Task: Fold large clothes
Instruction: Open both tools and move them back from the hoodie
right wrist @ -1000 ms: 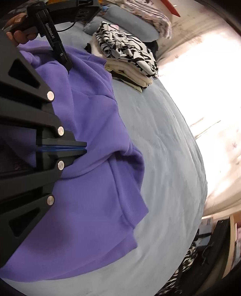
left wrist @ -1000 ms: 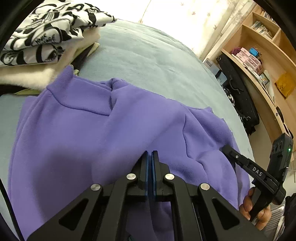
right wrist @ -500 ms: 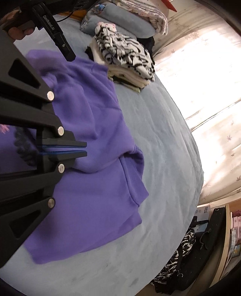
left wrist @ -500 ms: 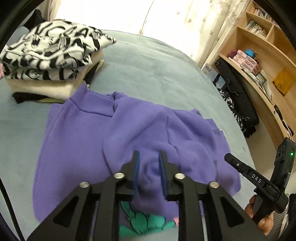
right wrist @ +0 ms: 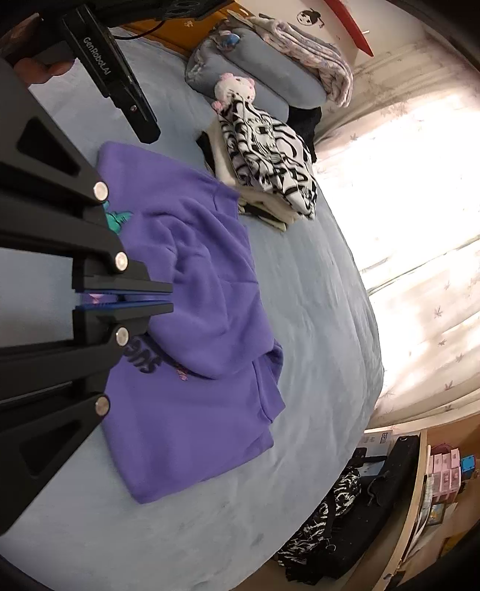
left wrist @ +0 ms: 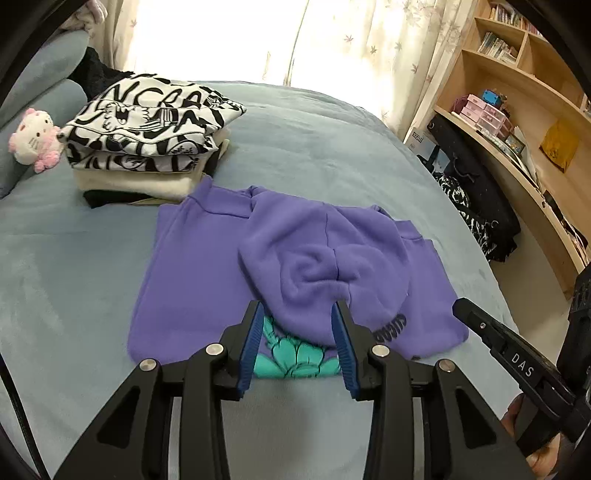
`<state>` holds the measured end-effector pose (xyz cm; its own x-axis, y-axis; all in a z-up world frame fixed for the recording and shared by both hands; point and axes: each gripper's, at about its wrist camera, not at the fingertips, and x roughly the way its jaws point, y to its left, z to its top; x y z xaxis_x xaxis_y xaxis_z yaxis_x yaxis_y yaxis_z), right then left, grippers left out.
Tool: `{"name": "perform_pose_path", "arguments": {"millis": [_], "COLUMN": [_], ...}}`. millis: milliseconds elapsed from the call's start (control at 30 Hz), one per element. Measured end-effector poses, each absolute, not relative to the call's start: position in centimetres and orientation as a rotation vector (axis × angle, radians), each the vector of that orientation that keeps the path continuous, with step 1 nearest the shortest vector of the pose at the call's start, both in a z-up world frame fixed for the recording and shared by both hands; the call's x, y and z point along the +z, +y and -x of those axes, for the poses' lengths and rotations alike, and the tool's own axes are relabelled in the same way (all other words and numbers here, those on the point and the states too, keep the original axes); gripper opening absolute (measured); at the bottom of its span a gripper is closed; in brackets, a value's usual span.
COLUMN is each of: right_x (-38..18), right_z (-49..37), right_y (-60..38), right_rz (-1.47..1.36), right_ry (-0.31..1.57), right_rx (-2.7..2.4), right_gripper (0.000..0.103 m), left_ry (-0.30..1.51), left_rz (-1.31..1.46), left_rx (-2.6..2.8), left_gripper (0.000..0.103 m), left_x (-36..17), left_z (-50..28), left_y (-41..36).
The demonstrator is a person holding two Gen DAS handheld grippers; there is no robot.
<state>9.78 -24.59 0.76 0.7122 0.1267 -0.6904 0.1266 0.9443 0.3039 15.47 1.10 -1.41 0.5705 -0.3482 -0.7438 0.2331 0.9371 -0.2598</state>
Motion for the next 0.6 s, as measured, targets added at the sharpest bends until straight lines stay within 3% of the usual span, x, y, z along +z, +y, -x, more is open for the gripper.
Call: {"name": "perform_pose_path", "arguments": {"millis": [600], "right_x": [0.9], "right_z": [-4.8], "right_y": [-20.5], "right_rz": [-0.293], "right_ry": [0.799], "right_rx": [0.068], "right_gripper": [0.003], "left_ry": [0.892], "left_rz": [0.138], "left_rx": [-0.327], "left_gripper": [0.043], "left_x": [-1.1], "left_z": [-9.6], "left_y": [3.5]}}
